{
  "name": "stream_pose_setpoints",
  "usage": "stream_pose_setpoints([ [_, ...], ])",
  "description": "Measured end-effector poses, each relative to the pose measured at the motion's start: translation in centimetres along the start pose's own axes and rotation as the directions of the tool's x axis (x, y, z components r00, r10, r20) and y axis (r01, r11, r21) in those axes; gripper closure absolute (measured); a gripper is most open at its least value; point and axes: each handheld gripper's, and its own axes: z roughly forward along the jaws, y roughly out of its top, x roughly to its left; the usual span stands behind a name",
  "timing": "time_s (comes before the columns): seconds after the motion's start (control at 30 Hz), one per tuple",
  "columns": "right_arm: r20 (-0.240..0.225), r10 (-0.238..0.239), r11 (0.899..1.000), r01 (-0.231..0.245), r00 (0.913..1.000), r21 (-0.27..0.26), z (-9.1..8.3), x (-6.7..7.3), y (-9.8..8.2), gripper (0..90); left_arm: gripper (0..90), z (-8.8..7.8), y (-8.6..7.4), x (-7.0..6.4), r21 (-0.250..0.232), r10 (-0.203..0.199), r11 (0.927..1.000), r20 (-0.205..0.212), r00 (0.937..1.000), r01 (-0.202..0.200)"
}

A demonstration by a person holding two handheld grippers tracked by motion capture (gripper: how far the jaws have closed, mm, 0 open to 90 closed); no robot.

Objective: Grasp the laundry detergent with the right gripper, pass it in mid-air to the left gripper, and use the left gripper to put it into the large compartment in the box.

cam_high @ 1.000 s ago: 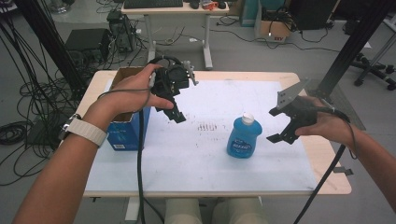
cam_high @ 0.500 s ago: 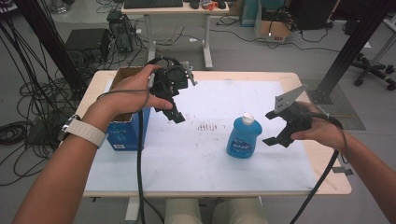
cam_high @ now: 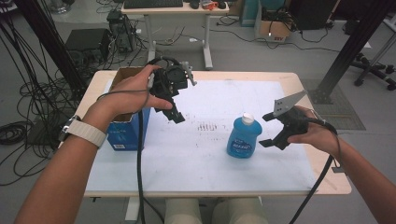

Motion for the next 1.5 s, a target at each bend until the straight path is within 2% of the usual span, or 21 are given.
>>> stream_pose_setpoints([
  [0.4, -0.008, 0.007, 0.999, -0.007, 0.9999, -0.044, 1.1, 0.1, -0.7, 4.0, 9.7, 0.2, -0.1, 0.0, 0.000, -0.003, 1.0000, 0.002, 1.0000, 0.003],
  [0.57, -0.015, 0.005, 0.999, -0.006, 0.9999, -0.041, 1.4, 0.0, -0.9, 4.3, 9.7, 0.3, -0.1, 0.1, 0.001, -0.002, 1.0000, 0.002, 1.0000, 0.002],
  [0.8, -0.012, 0.016, 0.998, -0.017, 0.9998, -0.064, 1.9, 0.1, -1.3, 4.7, 9.7, 0.4, -0.1, 0.1, -0.001, -0.006, 1.0000, 0.002, 1.0000, 0.006],
  [0.87, -0.026, 0.001, 0.999, -0.002, 0.9997, -0.036, 1.9, 0.0, -1.3, 4.9, 9.7, 0.4, -0.1, 0.1, -0.001, -0.005, 1.0000, 0.002, 1.0000, 0.005],
  [1.03, -0.028, 0.004, 0.999, -0.005, 0.9996, -0.051, 2.2, 0.1, -1.5, 5.0, 9.8, 0.4, -0.1, 0.1, 0.001, -0.008, 1.0000, 0.004, 1.0000, 0.008],
  [1.1, -0.030, 0.031, 0.998, -0.032, 0.9991, -0.050, 2.2, 0.3, -1.5, 5.0, 9.8, 0.4, 0.0, 0.1, 0.000, -0.006, 1.0000, 0.003, 1.0000, 0.006],
  [1.4, -0.032, 0.032, 0.996, -0.034, 0.9990, -0.080, 2.5, 0.3, -2.1, 5.3, 9.8, 0.4, 0.0, 0.1, 0.003, -0.006, 1.0000, 0.003, 1.0000, 0.006],
  [1.5, -0.030, 0.045, 0.994, -0.048, 0.9986, -0.101, 2.4, 0.4, -2.2, 5.6, 9.8, 0.4, 0.0, 0.1, 0.001, -0.006, 1.0000, 0.003, 1.0000, 0.006],
])
